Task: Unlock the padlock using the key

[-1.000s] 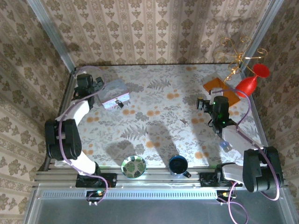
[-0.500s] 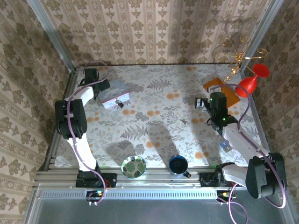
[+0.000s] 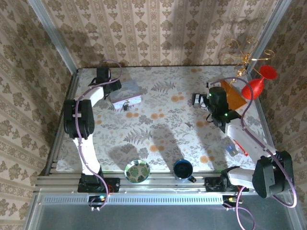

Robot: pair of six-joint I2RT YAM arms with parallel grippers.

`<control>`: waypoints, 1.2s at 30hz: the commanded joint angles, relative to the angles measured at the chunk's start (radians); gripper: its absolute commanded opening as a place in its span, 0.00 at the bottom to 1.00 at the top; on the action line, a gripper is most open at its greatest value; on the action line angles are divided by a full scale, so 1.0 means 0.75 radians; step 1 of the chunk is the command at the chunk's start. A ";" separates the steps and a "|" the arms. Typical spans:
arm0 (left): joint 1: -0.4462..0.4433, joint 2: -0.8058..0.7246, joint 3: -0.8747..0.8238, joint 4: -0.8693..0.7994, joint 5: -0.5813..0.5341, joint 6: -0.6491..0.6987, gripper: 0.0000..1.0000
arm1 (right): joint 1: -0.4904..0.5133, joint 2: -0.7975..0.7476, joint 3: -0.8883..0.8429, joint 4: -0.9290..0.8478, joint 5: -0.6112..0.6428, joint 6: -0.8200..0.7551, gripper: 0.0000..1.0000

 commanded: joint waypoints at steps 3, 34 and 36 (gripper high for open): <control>-0.087 -0.068 -0.130 -0.074 -0.008 -0.043 0.66 | 0.094 0.139 0.131 -0.120 -0.086 0.151 1.00; -0.379 -0.192 -0.397 0.017 -0.014 -0.120 0.63 | 0.296 1.037 0.778 -0.074 -0.616 0.374 0.74; -0.392 -0.185 -0.394 0.017 -0.009 -0.124 0.63 | 0.298 1.044 0.777 -0.071 -0.613 0.374 0.71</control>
